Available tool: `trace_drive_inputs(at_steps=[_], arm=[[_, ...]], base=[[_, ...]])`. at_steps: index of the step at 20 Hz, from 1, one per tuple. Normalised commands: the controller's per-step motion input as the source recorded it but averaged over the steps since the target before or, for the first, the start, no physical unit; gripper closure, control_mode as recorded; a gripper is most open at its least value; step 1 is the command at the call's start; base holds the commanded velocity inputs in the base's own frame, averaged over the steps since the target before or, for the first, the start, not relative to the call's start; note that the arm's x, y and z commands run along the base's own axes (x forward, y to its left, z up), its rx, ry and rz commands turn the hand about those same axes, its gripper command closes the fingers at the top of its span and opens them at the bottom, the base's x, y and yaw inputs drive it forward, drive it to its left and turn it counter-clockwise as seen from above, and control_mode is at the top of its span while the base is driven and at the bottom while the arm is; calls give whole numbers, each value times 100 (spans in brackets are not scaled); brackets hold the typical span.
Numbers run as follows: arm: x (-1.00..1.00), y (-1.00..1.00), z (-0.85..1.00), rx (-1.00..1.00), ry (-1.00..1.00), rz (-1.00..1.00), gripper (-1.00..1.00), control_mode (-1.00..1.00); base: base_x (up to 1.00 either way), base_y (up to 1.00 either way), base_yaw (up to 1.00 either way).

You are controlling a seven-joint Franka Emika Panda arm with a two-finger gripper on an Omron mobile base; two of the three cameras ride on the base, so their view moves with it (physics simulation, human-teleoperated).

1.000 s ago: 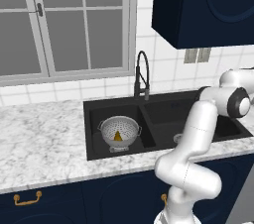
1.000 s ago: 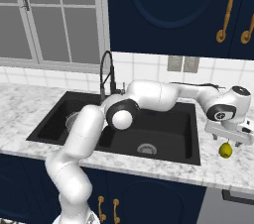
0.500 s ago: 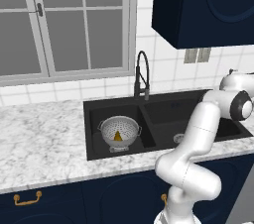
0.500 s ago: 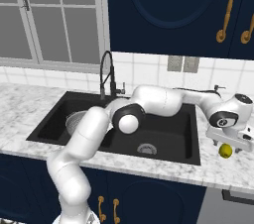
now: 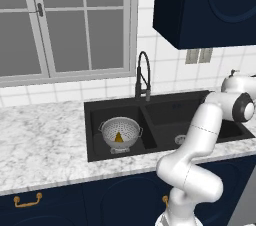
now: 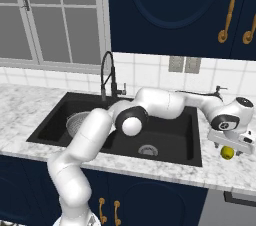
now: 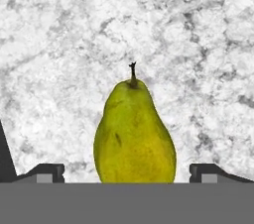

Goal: Put the colander in the sink, put the pear, pear in the colander, and turn on the sink faucet and pour water over the colander.

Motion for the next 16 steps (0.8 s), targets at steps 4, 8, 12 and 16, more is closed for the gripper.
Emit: trace_drive_inputs(at_steps=[4, 8, 12, 16], arm=[[1, 0, -33, -1, 0, 0, -100, -100], [0, 0, -29, 0, 0, 0, -100, -100], [2, 0, -10, 0, 0, 0, 100, -100], [0, 0, 0, 0, 0, 0, 100, -100]], base=[[0, 0, 0], [0, 0, 0], [0, 0, 0], [0, 0, 0]])
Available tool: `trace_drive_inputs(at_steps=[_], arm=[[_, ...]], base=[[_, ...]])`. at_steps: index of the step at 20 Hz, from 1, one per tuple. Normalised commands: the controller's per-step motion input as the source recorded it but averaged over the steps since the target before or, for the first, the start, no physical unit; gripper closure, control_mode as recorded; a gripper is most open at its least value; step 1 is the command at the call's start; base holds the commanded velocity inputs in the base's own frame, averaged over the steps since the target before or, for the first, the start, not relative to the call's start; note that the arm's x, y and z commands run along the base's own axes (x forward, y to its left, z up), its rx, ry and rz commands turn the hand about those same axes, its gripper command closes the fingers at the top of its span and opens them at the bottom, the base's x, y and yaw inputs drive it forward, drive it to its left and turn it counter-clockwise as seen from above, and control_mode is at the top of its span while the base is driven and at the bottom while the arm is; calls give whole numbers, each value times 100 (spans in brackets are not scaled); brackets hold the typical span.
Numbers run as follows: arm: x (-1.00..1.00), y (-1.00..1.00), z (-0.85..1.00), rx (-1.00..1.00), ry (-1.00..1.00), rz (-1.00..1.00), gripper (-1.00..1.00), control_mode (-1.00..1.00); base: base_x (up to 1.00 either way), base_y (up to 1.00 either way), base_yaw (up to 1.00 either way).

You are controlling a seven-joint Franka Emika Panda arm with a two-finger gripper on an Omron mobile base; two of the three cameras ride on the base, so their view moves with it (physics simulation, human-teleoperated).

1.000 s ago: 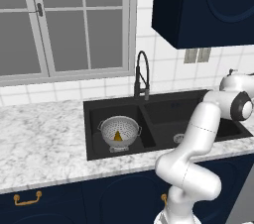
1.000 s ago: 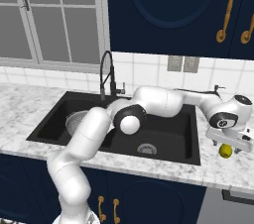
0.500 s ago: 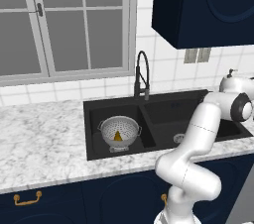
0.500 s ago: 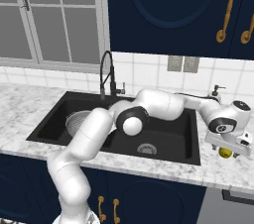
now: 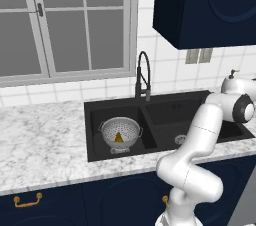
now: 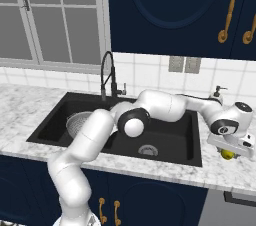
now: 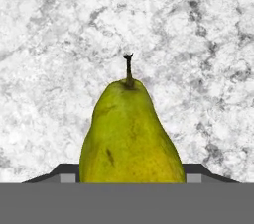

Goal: Put the colander in the sink, put the pear, pear in the colander, and turn on the sink faucet and pour water over the colander.

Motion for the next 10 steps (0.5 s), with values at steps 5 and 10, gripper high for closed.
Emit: trace_drive_inputs(at_steps=[5, 10], arm=[[-21, 3, 13, 0, 0, 2, 100, -100], [-49, 35, 36, 0, 0, 3, 100, -100]], base=[[0, 0, 0], [0, 0, 0]])
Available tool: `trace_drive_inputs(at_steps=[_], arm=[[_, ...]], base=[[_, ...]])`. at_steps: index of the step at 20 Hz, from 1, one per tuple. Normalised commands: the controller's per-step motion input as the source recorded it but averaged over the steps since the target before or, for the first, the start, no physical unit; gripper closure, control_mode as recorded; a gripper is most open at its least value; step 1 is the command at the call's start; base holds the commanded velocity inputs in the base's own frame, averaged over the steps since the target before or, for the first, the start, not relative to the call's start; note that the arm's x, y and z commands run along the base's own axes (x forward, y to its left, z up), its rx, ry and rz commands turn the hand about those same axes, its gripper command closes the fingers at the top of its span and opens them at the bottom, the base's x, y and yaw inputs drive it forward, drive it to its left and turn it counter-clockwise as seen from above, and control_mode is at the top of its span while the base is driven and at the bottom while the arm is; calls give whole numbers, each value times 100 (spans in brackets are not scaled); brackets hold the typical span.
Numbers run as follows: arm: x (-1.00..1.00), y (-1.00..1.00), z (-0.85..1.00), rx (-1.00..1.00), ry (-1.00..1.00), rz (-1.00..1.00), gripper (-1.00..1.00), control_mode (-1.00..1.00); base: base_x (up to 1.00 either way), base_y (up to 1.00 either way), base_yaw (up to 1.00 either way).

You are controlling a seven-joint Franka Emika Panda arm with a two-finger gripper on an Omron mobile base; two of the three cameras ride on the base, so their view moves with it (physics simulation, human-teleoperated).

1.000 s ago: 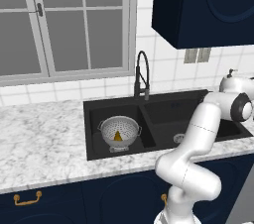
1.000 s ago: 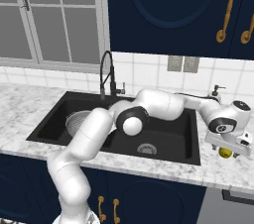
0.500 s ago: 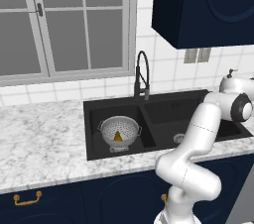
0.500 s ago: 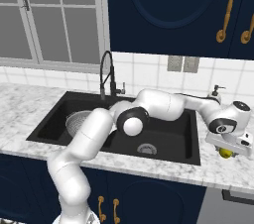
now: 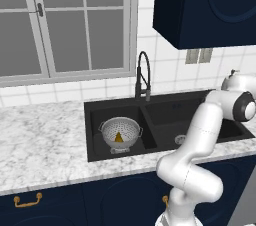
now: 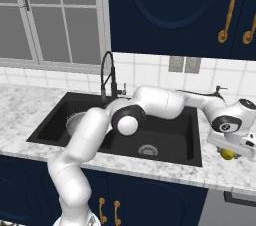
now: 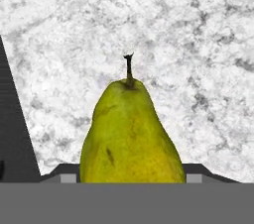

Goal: Put the colander in the sink, put the pear, pear in the colander, and turn on the sink faucet and pour water over the colander.

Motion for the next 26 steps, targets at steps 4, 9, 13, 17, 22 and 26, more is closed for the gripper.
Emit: trace_drive_inputs(at_steps=[4, 9, 13, 17, 22, 26], arm=[[-57, 50, 46, 0, 0, 0, 100, -100], [-42, 66, 41, 0, 0, 4, 100, -100], [-26, 72, 32, 0, 0, 7, 100, -100], [-34, 86, 14, -4, 0, 4, 100, -100], [-39, 75, 10, -1, 0, 6, 100, -100], [-21, 82, 9, 0, 0, 9, 100, -100]], base=[[0, 0, 0], [0, 0, 0], [0, 0, 0], [0, 0, 0], [0, 0, 0], [0, 0, 0]])
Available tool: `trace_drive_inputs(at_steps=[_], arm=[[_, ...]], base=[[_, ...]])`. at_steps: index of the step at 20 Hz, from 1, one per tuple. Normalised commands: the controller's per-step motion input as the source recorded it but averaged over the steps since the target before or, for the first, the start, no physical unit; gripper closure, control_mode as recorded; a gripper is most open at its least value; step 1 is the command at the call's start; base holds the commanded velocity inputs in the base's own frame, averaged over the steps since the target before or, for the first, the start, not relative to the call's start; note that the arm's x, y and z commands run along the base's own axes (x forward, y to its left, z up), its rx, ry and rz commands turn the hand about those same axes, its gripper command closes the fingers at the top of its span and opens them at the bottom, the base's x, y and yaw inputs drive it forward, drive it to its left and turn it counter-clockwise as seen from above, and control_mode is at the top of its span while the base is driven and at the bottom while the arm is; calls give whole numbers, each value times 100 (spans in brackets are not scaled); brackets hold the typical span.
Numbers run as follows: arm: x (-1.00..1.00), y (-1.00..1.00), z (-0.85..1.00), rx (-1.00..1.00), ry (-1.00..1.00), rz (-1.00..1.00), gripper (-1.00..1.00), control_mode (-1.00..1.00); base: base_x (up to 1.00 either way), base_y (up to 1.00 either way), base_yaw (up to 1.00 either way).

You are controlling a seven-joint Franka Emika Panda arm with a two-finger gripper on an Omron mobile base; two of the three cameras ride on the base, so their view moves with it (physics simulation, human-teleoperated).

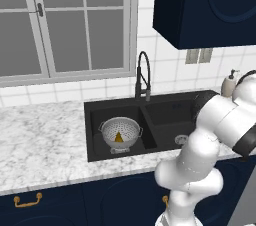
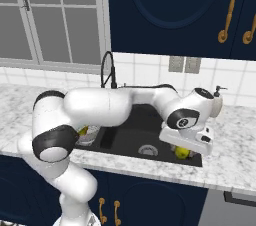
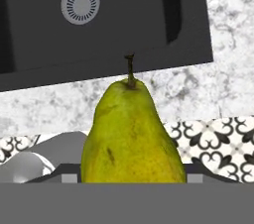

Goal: Put the colander in the sink, put the pear, pear in the colander, and turn on the sink faucet and pour water over the colander.

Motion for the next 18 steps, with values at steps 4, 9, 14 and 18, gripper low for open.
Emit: trace_drive_inputs(at_steps=[4, 9, 14, 18], arm=[[-1, 84, 16, 0, 0, 8, 100, -100], [2, 72, 32, 0, 0, 8, 100, -100], [5, 74, 34, 0, 0, 6, 100, -100], [-1, 86, 31, 0, 0, 7, 100, -100]], base=[[0, 0, 0], [0, 0, 0], [0, 0, 0], [0, 0, 0]])
